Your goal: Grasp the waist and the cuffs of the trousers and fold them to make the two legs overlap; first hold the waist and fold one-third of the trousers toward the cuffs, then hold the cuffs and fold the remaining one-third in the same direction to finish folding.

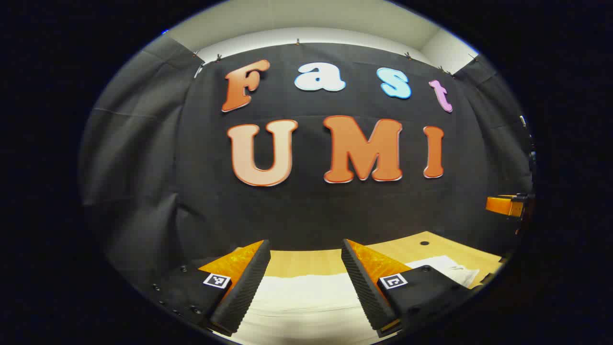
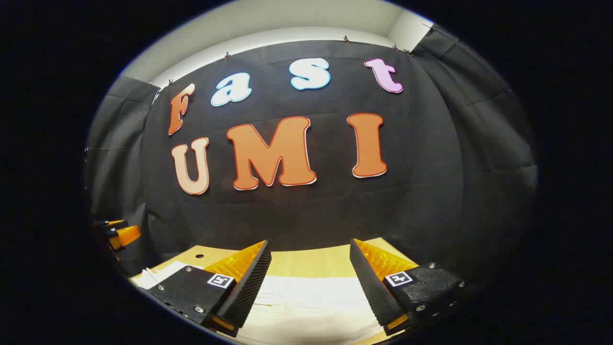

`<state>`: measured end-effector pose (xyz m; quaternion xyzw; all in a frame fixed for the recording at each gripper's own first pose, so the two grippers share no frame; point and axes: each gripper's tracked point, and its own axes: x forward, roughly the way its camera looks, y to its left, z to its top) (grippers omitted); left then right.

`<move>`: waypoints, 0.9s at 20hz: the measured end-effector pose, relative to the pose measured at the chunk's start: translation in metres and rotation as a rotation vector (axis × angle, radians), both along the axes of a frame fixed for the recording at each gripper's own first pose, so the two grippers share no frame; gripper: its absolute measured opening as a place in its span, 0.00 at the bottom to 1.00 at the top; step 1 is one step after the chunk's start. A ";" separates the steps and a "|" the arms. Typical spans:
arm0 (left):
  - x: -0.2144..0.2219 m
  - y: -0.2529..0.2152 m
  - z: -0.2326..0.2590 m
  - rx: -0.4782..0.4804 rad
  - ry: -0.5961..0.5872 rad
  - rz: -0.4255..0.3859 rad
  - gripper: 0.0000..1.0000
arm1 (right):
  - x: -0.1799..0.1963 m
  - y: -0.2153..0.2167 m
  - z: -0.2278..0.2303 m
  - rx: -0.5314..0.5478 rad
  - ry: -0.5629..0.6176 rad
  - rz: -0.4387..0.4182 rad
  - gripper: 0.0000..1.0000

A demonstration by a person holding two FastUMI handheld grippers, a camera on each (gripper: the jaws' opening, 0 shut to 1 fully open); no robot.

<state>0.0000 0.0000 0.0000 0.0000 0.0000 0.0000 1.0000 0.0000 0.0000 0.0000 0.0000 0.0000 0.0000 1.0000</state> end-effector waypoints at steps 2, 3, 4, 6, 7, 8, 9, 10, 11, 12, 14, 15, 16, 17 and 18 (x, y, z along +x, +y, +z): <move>-0.005 0.041 0.002 0.006 0.001 0.025 0.95 | 0.000 0.023 -0.002 0.031 0.029 0.005 0.99; -0.008 0.051 0.003 -0.006 0.005 0.007 0.95 | 0.000 0.031 0.001 0.049 0.034 0.007 0.99; -0.009 0.057 0.006 -0.032 0.004 -0.019 0.95 | 0.001 0.035 0.002 0.067 0.040 0.002 1.00; -0.011 0.076 0.013 -0.041 -0.016 -0.012 0.95 | 0.001 0.041 0.003 0.069 0.057 -0.005 1.00; -0.008 0.085 0.014 -0.020 -0.020 0.001 0.97 | 0.002 0.041 0.002 0.058 0.061 -0.020 1.00; -0.008 0.090 0.016 -0.002 -0.020 0.009 0.97 | 0.001 0.038 0.002 0.052 0.065 -0.034 0.98; -0.008 0.092 0.017 0.009 -0.023 0.011 0.97 | 0.000 0.039 0.001 0.051 0.069 -0.039 1.00; -0.008 0.092 0.018 0.015 -0.029 0.006 0.96 | -0.002 0.040 0.000 0.052 0.071 -0.039 1.00; -0.009 0.093 0.017 0.021 -0.032 0.004 0.95 | -0.002 0.041 0.001 0.048 0.072 -0.042 0.99; -0.008 0.094 0.016 0.024 -0.029 0.006 0.97 | -0.004 0.040 0.000 0.038 0.073 -0.047 0.99; -0.006 0.090 0.011 0.006 -0.014 -0.009 0.97 | -0.008 0.038 0.001 0.006 0.070 -0.061 0.98; -0.007 0.086 0.007 -0.007 -0.005 -0.022 0.97 | -0.010 0.037 0.001 -0.012 0.068 -0.069 0.98; -0.007 0.085 0.004 -0.018 0.002 -0.027 0.98 | -0.013 0.035 0.001 -0.031 0.063 -0.074 0.98; -0.005 0.087 0.001 -0.025 0.009 -0.024 0.99 | -0.014 0.034 0.001 -0.047 0.062 -0.081 0.99; -0.005 0.089 -0.001 -0.027 0.016 -0.018 0.95 | -0.015 0.033 -0.001 -0.056 0.067 -0.082 0.98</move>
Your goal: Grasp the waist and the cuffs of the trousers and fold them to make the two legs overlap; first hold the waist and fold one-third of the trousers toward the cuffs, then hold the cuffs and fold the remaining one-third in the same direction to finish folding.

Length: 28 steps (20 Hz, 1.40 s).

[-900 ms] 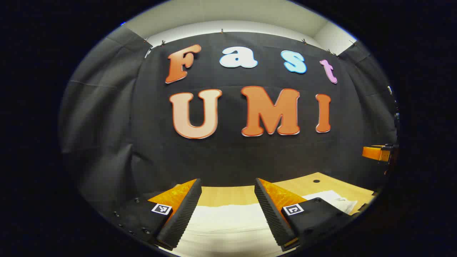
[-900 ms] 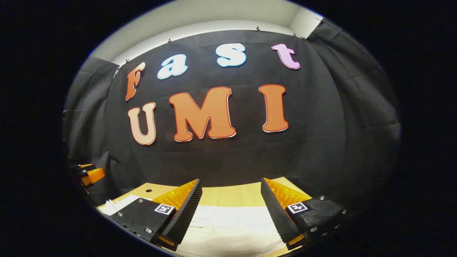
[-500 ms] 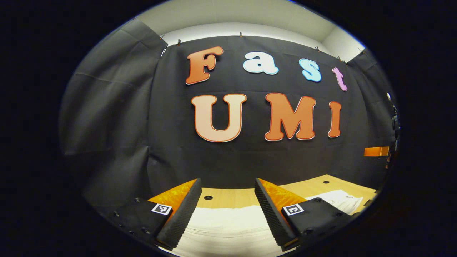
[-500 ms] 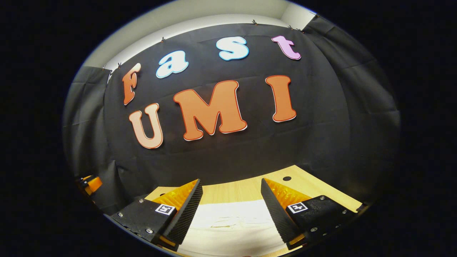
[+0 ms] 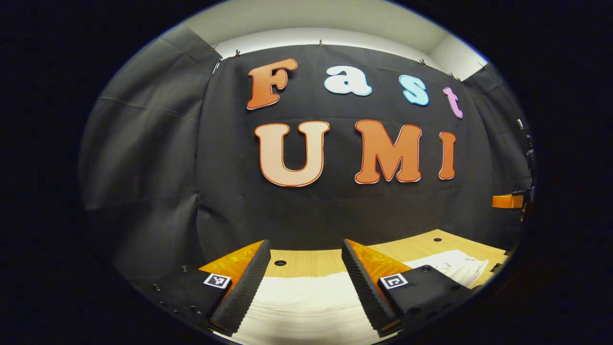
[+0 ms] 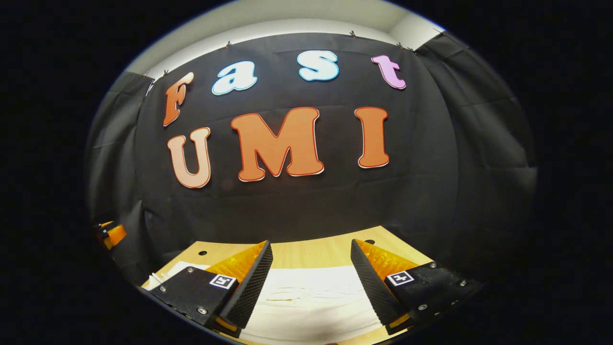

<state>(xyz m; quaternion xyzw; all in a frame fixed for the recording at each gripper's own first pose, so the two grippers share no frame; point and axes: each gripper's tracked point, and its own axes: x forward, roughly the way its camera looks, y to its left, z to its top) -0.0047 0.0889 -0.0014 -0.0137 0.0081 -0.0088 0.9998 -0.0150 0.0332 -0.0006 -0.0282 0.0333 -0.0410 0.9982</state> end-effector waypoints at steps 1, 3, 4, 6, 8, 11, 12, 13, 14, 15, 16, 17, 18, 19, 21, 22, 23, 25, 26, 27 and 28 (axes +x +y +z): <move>0.000 0.003 -0.002 -0.003 0.006 0.002 0.95 | -0.002 0.002 -0.001 -0.007 0.003 0.006 0.98; 0.001 0.007 -0.001 -0.013 0.012 0.009 0.95 | -0.005 0.000 0.000 -0.020 0.003 0.005 0.99; 0.002 0.007 0.001 -0.019 0.013 0.007 0.95 | -0.005 -0.001 0.000 -0.022 0.005 0.002 0.99; 0.002 0.008 0.004 -0.007 0.003 0.008 0.97 | -0.007 0.000 -0.001 -0.019 0.006 0.002 0.99; 0.006 0.010 0.000 0.006 0.006 0.015 0.97 | -0.009 -0.003 -0.005 -0.020 0.014 -0.002 0.99; 0.008 0.005 -0.004 -0.006 0.015 0.008 0.97 | -0.008 -0.001 -0.015 -0.001 0.052 0.016 0.99; 0.009 0.006 -0.004 -0.003 0.016 0.013 0.97 | -0.007 -0.004 -0.020 0.008 0.066 0.017 0.99; 0.009 0.007 -0.005 0.001 0.018 0.017 0.97 | -0.007 -0.008 -0.026 0.023 0.086 0.014 0.99; 0.009 0.008 -0.004 0.003 0.019 0.016 0.97 | -0.007 -0.011 -0.033 0.049 0.110 0.013 0.99; 0.010 0.006 -0.006 0.005 0.019 0.015 0.98 | -0.007 -0.014 -0.042 0.086 0.143 0.008 1.00; 0.010 0.007 -0.006 0.008 0.020 0.018 0.98 | -0.007 -0.018 -0.052 0.128 0.180 0.006 1.00; 0.009 0.009 -0.008 0.008 0.022 0.022 0.98 | -0.007 -0.023 -0.062 0.172 0.211 -0.005 0.98; 0.009 0.011 -0.009 0.004 0.027 0.026 0.98 | -0.008 -0.028 -0.071 0.225 0.241 -0.016 0.98; 0.009 0.013 -0.012 -0.001 0.030 0.030 0.97 | -0.007 -0.030 -0.080 0.286 0.272 -0.027 0.98; 0.009 0.017 -0.014 -0.008 0.036 0.040 0.97 | -0.008 -0.041 -0.104 0.435 0.332 -0.067 0.98; 0.008 0.021 -0.014 -0.008 0.038 0.045 0.97 | -0.013 -0.050 -0.118 0.504 0.369 -0.099 0.98; 0.006 0.024 -0.016 -0.009 0.040 0.049 0.97 | -0.020 -0.060 -0.134 0.555 0.405 -0.136 0.98; 0.006 0.029 -0.020 -0.008 0.047 0.060 0.97 | -0.033 -0.077 -0.159 0.634 0.463 -0.198 0.98; 0.005 0.031 -0.022 -0.009 0.053 0.067 0.95 | -0.038 -0.083 -0.170 0.681 0.487 -0.223 0.99; 0.004 0.034 -0.026 -0.011 0.059 0.073 0.97 | -0.041 -0.086 -0.182 0.734 0.509 -0.243 0.98; 0.003 0.037 -0.027 -0.015 0.065 0.080 0.97 | -0.045 -0.089 -0.193 0.787 0.529 -0.266 0.98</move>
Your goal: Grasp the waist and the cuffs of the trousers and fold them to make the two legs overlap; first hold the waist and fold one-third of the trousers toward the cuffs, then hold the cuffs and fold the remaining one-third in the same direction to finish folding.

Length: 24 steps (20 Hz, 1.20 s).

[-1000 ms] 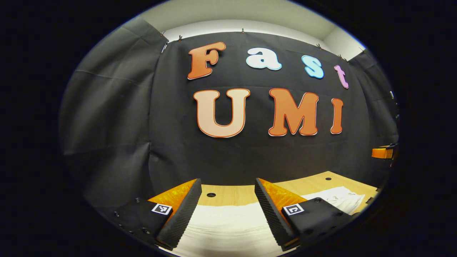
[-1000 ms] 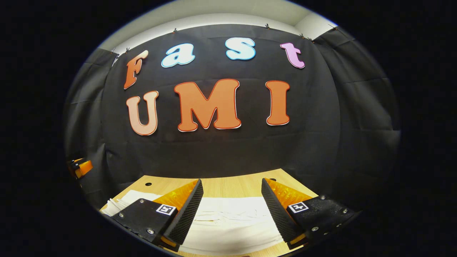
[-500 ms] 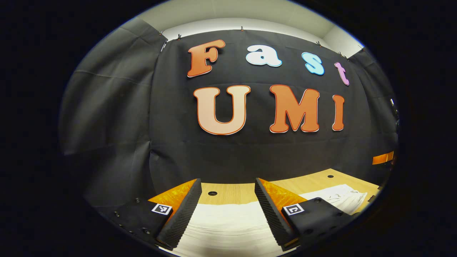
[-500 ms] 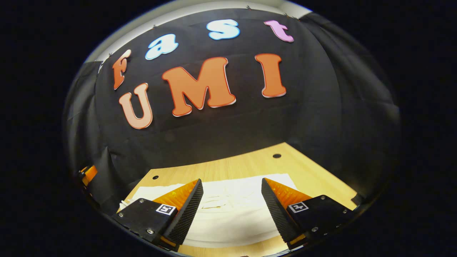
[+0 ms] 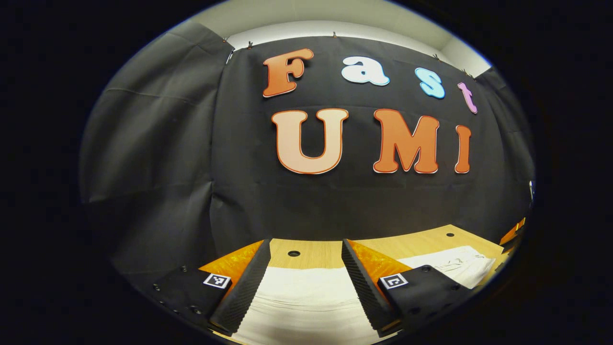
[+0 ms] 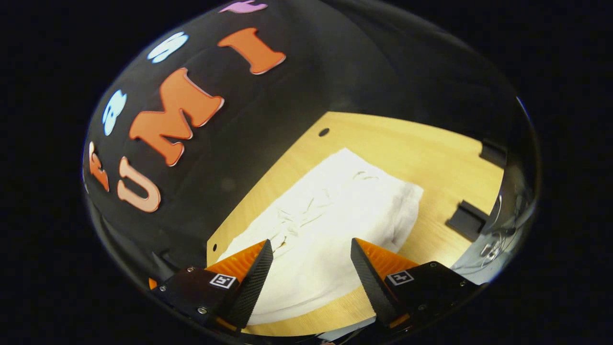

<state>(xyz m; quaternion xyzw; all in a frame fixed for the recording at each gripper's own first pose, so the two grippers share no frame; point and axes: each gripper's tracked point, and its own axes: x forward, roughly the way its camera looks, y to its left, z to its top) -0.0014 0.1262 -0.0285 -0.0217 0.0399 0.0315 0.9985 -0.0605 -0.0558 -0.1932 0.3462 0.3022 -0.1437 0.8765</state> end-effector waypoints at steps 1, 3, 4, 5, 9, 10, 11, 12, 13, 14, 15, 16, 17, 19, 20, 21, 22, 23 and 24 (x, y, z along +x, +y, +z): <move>0.000 0.003 -0.004 -0.004 0.003 0.007 0.97 | -0.003 -0.005 -0.011 0.039 0.023 -0.028 0.98; -0.003 0.009 -0.003 -0.008 0.007 0.022 0.97 | -0.012 -0.014 -0.032 0.071 0.070 -0.070 0.98; -0.003 0.013 -0.005 -0.009 0.009 0.029 0.97 | -0.017 -0.021 -0.044 0.059 0.100 -0.085 0.98; -0.005 0.018 -0.006 -0.008 0.011 0.038 0.97 | -0.021 -0.029 -0.053 0.058 0.128 -0.098 0.98; -0.012 0.031 -0.012 -0.004 0.024 0.075 0.97 | -0.026 -0.043 -0.082 0.142 0.191 -0.174 0.98; -0.014 0.033 -0.011 0.003 0.027 0.087 0.97 | -0.027 -0.050 -0.090 0.144 0.208 -0.198 0.98; -0.015 0.036 -0.013 0.010 0.029 0.095 0.97 | -0.028 -0.055 -0.096 0.148 0.222 -0.213 0.98; -0.016 0.038 -0.012 0.017 0.031 0.102 0.97 | -0.027 -0.058 -0.101 0.157 0.231 -0.222 0.98; -0.019 0.041 -0.014 0.023 0.032 0.108 0.97 | -0.025 -0.060 -0.104 0.171 0.237 -0.232 0.98; -0.022 0.044 -0.015 0.027 0.035 0.115 0.97 | -0.023 -0.062 -0.107 0.181 0.245 -0.238 0.98; -0.025 0.046 -0.018 0.027 0.039 0.124 0.97 | -0.021 -0.064 -0.112 0.183 0.256 -0.239 0.99; -0.027 0.050 -0.021 0.021 0.047 0.133 0.97 | -0.020 -0.066 -0.115 0.177 0.267 -0.237 0.99; -0.029 0.053 -0.022 0.014 0.053 0.143 0.97 | -0.017 -0.066 -0.117 0.175 0.272 -0.232 0.98; -0.034 0.059 -0.024 0.008 0.058 0.166 0.97 | -0.009 -0.062 -0.119 0.185 0.277 -0.224 0.98; -0.035 0.063 -0.023 0.008 0.061 0.178 0.97 | -0.006 -0.060 -0.119 0.192 0.276 -0.219 0.99; -0.038 0.066 -0.025 0.007 0.062 0.188 0.97 | -0.001 -0.059 -0.119 0.194 0.277 -0.216 0.99; -0.039 0.070 -0.024 0.006 0.065 0.198 0.95 | 0.003 -0.059 -0.119 0.188 0.275 -0.216 0.99; -0.040 0.071 -0.026 0.003 0.068 0.205 0.97 | 0.007 -0.058 -0.119 0.188 0.276 -0.213 0.99; -0.040 0.072 -0.027 0.000 0.071 0.212 0.97 | 0.010 -0.056 -0.119 0.194 0.275 -0.208 0.98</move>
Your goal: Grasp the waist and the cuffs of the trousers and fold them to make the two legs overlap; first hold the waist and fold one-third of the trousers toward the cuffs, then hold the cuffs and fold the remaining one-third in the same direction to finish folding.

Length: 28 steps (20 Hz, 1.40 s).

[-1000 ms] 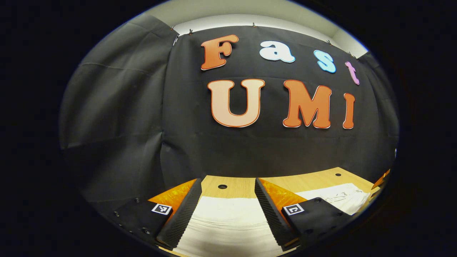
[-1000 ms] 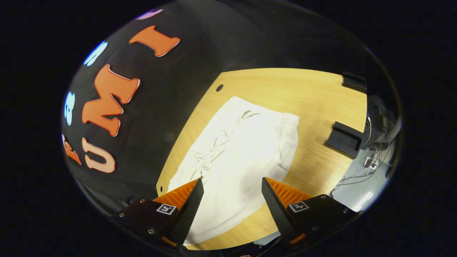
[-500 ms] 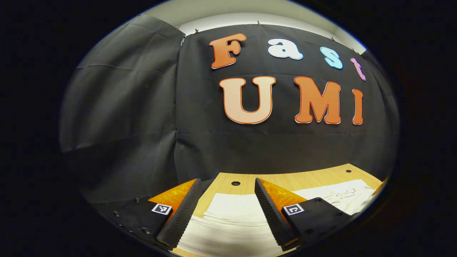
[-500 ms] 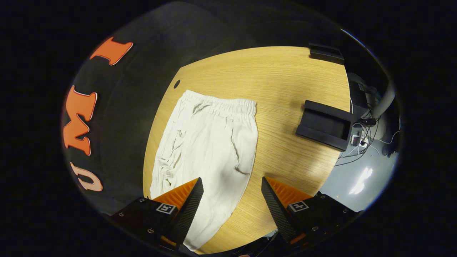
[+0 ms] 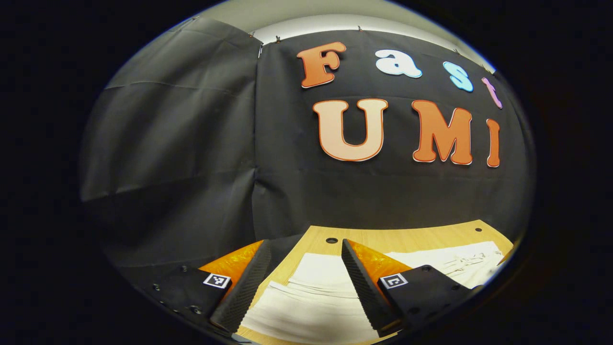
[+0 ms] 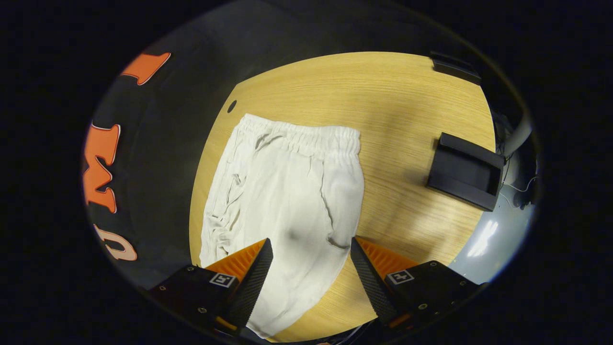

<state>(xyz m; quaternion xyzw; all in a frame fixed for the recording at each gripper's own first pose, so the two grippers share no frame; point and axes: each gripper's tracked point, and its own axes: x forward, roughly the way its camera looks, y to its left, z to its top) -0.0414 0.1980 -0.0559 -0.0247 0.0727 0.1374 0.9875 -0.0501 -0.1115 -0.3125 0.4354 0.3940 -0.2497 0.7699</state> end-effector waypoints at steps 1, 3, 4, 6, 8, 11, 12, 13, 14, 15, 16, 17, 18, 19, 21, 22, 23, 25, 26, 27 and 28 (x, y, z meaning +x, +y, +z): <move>-0.002 0.001 -0.001 -0.005 0.002 0.005 0.97 | 0.005 0.002 0.000 0.010 -0.006 0.004 0.98; -0.003 0.004 -0.005 -0.025 0.009 0.015 0.97 | 0.013 0.003 -0.002 0.020 -0.005 0.000 0.96; -0.003 0.006 -0.006 -0.041 0.013 0.020 0.97 | 0.016 0.003 -0.006 0.023 0.005 0.000 0.95; -0.002 0.010 -0.015 -0.077 0.030 0.030 0.97 | 0.020 0.005 -0.009 0.031 0.016 0.008 0.70; -0.002 0.011 -0.023 -0.113 0.049 0.035 0.98 | 0.021 0.003 -0.016 0.019 0.038 0.022 0.65; -0.005 0.015 -0.043 -0.190 0.085 0.052 0.98 | 0.020 -0.001 -0.022 0.008 0.068 0.015 0.22; -0.005 0.015 -0.051 -0.230 0.098 0.049 0.98 | 0.019 -0.001 -0.023 0.006 0.076 0.015 0.13; -0.008 0.014 -0.060 -0.276 0.120 0.044 0.98 | 0.019 -0.002 -0.023 0.005 0.074 0.014 0.05; -0.011 0.012 -0.074 -0.321 0.146 0.046 0.97 | 0.019 -0.002 -0.023 0.003 0.074 0.022 0.03; -0.015 0.013 -0.089 -0.374 0.171 0.054 0.97 | 0.018 -0.002 -0.024 0.002 0.072 0.027 0.02; -0.019 0.013 -0.101 -0.442 0.192 0.068 0.98 | 0.017 -0.002 -0.023 0.005 0.073 0.026 0.01; -0.024 0.016 -0.113 -0.522 0.201 0.094 0.99 | 0.017 -0.002 -0.023 0.016 0.076 0.018 0.01; -0.027 0.019 -0.124 -0.600 0.202 0.128 0.99 | 0.017 -0.002 -0.023 0.025 0.077 0.010 0.01; -0.034 0.022 -0.135 -0.675 0.209 0.165 0.99 | 0.018 -0.002 -0.024 0.031 0.076 0.009 0.01; -0.047 0.021 -0.157 -0.798 0.238 0.233 0.99 | 0.016 -0.002 -0.024 0.031 0.077 0.015 0.01; -0.053 0.022 -0.164 -0.851 0.251 0.261 0.99 | 0.016 -0.001 -0.024 0.030 0.077 0.016 0.01; -0.058 0.021 -0.170 -0.904 0.267 0.281 0.99 | 0.016 -0.002 -0.024 0.031 0.078 0.017 0.01; -0.064 0.013 -0.189 -0.995 0.300 0.316 0.99 | 0.016 -0.002 -0.024 0.035 0.079 0.018 0.01; -0.064 0.010 -0.196 -1.033 0.315 0.328 0.99 | 0.016 -0.001 -0.024 0.038 0.079 0.018 0.01; -0.063 0.004 -0.206 -1.067 0.329 0.343 0.99 | 0.016 -0.001 -0.025 0.041 0.081 0.017 0.01; -0.067 0.001 -0.215 -1.087 0.349 0.370 0.99 | 0.016 -0.001 -0.025 0.043 0.081 0.017 0.01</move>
